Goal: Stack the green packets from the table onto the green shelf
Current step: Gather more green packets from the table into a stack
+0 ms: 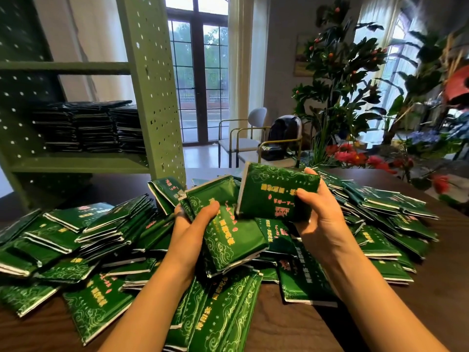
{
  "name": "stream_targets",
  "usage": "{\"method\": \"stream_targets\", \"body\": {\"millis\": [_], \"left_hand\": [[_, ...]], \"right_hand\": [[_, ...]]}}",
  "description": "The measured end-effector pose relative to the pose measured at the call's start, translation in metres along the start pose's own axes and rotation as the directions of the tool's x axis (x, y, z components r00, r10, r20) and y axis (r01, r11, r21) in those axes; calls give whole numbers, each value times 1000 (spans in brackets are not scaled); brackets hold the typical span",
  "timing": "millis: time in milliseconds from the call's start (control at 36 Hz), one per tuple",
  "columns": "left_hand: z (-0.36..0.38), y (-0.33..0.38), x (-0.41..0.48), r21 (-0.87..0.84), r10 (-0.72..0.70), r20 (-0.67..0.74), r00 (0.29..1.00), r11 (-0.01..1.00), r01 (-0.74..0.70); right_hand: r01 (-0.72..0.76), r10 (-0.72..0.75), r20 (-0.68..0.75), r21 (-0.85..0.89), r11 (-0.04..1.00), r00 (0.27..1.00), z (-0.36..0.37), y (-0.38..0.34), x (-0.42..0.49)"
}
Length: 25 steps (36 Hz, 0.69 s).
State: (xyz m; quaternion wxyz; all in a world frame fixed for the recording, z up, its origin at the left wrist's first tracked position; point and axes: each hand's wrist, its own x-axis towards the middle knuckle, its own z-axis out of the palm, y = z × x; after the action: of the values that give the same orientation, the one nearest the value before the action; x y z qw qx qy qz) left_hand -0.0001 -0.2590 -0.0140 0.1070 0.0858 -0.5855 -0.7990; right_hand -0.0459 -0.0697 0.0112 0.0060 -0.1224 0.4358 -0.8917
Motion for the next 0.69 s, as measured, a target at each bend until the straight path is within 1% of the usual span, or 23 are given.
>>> {"method": "stream_targets", "body": {"millis": [28,111,167,222,278,333,389,444,472,528,583,639,694], "left_hand": [[-1,-1,1,-7,-15,3,1000,1000,15],[0,1,0,23,18,41,999,1000,-19],[-1,-3,3,70,38,52,998,997,-41],[-3,-8,7,125,61,65,996,990,-69],[1,-2,1,152,64,99,993,985,-79],[4,3,-2,120,86,113,990,988,-99],[2,-2,2,74,80,102,992,993,-88],[1,1,2,86,56,105,993,994,-65],[2,2,0,88,68,104,992,993,-77],[3,3,-2,97,33,121,992,994,-45],[3,1,-3,107,35,140,990,993,-50],[4,0,-2,126,15,148,989,991,-34],[3,1,-2,134,18,170,985,990,-41]], "right_hand": [[3,-3,-1,-19,1000,1000,0,0,-1],[5,-5,-15,-53,999,1000,1,-1,-3],[18,-16,21,-70,997,1000,2,-1,-5],[50,-41,73,-128,990,997,3,-1,-9],[111,-85,107,-261,959,991,2,-1,-12],[193,-136,172,-381,904,976,2,0,-14],[244,-159,223,-434,867,962,2,2,-15],[272,-168,256,-456,847,952,3,3,-15],[285,-165,278,-472,834,946,2,3,-14],[303,-146,326,-506,808,934,2,3,-14],[330,-131,357,-583,742,925,2,5,-14],[375,-157,356,-703,604,921,0,7,-12],[419,-216,359,-771,480,908,-1,9,-12]]}}
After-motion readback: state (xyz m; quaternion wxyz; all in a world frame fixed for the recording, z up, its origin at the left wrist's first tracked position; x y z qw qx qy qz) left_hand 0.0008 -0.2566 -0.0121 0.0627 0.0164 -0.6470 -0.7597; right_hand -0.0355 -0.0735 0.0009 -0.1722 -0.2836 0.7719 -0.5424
